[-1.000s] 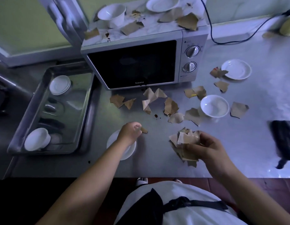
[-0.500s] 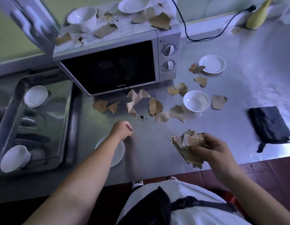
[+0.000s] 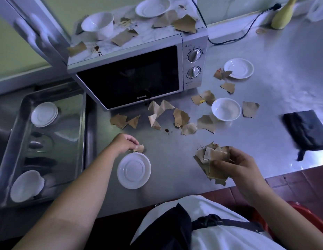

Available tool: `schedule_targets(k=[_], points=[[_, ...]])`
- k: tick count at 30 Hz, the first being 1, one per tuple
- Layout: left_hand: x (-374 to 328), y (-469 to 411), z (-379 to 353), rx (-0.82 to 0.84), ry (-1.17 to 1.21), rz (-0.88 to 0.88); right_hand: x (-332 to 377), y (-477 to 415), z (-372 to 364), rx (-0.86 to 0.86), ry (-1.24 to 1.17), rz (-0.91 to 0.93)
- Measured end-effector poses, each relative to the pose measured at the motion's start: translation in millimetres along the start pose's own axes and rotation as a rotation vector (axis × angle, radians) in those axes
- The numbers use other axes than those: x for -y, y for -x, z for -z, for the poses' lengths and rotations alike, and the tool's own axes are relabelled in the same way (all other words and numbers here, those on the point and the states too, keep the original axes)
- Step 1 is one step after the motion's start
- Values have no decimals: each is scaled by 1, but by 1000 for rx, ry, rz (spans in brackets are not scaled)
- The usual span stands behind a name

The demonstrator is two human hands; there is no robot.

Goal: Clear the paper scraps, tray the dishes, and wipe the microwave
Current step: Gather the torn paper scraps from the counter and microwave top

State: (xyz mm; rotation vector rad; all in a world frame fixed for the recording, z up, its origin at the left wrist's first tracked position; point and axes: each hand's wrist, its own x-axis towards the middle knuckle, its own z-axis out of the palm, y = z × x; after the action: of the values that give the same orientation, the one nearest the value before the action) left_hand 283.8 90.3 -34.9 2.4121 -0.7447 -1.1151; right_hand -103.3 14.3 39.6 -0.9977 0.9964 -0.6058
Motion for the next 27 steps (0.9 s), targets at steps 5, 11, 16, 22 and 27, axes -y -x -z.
schedule_targets(k=[5, 11, 16, 22, 27], points=[[0, -11, 6, 94, -150, -100, -6, 10, -21, -55, -47, 3], [3, -27, 9, 237, -316, -220, -17, 24, -45, -111, -74, -2], [11, -34, 4, 244, -424, -328, -24, 36, -68, -172, -160, 0], [21, -45, 5, 239, -500, -390, -33, 48, -85, -238, -127, -18], [28, -49, 5, 207, -392, -410, -39, 54, -97, -280, -88, -11]])
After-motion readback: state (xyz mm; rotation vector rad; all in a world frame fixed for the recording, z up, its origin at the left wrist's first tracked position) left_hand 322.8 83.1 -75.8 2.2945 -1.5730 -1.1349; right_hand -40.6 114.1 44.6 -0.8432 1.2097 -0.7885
